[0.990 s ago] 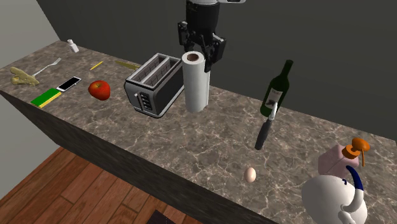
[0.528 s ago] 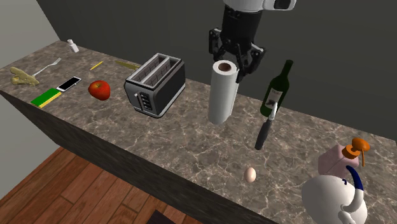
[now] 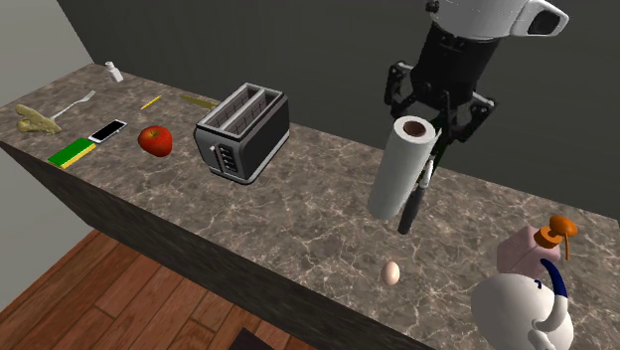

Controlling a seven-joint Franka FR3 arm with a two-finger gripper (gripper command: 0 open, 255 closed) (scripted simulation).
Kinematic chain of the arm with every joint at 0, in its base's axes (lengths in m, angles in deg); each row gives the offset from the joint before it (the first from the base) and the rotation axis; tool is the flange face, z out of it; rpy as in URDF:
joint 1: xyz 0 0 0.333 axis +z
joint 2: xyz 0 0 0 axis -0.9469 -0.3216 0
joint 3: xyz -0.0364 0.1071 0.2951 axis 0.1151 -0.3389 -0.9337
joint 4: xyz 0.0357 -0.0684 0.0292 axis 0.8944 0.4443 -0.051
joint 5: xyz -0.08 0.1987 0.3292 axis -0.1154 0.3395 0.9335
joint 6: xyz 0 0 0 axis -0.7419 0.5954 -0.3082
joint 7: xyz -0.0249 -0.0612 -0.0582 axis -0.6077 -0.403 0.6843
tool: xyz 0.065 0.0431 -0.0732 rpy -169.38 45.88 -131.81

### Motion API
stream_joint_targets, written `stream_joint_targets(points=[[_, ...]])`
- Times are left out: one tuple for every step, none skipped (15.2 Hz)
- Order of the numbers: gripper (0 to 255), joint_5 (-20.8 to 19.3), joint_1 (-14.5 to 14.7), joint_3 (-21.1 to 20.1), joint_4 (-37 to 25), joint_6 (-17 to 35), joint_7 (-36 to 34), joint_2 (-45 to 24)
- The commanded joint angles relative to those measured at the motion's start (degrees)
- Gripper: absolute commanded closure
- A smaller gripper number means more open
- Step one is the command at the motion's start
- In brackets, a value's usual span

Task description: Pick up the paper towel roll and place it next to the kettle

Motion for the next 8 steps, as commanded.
stream_joint_targets(points=[[255, 0.2, -1.4, 1.2, 0.8, 0.1, 2.8, 0.6], [255, 0.3, -2.2, 1.8, 1.1, 0.0, 4.1, 0.9], [255, 0.3, -2.9, 2.5, 1.4, 0.0, 5.5, 1.2], [255, 0.4, -3.6, 3.1, 1.7, -0.1, 6.9, 1.4], [255, 0.4, -4.3, 3.7, 1.8, -0.1, 8.2, 1.6], [255, 0.4, -5.0, 4.4, 1.9, -0.2, 9.6, 1.7], [255, 0.4, -5.7, 5.0, 2.0, -0.3, 10.9, 1.7], [255, 0.4, -6.4, 5.7, 1.9, -0.4, 12.2, 1.7]])
